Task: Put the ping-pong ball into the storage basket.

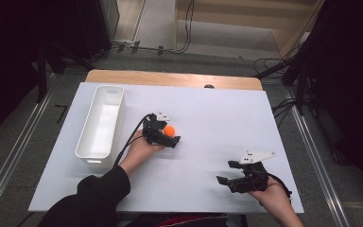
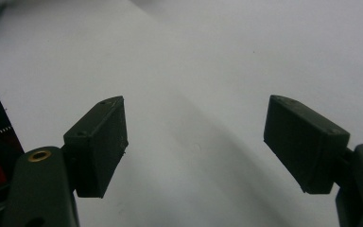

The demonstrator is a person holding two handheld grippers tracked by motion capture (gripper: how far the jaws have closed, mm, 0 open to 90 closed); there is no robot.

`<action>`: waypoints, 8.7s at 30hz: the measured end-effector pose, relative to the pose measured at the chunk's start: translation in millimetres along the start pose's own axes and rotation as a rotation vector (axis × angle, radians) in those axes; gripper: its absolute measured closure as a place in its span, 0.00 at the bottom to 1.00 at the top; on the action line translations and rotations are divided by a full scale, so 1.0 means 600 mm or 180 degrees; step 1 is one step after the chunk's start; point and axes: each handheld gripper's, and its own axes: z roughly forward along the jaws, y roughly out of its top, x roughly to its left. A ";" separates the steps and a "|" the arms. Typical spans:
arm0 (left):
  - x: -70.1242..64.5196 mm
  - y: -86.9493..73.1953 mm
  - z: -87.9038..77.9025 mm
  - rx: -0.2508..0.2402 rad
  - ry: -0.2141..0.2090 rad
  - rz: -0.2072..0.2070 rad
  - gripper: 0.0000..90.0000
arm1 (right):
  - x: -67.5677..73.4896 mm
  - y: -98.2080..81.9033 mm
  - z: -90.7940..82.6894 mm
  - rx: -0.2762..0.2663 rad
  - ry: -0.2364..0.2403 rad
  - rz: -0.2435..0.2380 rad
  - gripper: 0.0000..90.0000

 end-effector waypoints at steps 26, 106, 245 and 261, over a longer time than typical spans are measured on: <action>-0.015 -0.003 -0.002 -0.0044 0.0122 0.0203 0.16 | 0.004 0.000 -0.001 0.0040 -0.0035 -0.0055 0.23; -0.032 0.030 -0.080 -0.0174 -0.0198 0.0077 0.55 | 0.003 -0.001 -0.001 0.0055 -0.0040 -0.0055 0.23; 0.089 0.052 -0.228 -0.0053 0.0066 -0.0300 0.55 | 0.001 -0.002 -0.003 0.0065 -0.0063 -0.0054 0.23; 0.110 0.044 -0.240 -0.0058 0.0189 -0.0397 0.55 | 0.001 -0.002 -0.003 0.0059 -0.0051 -0.0033 0.23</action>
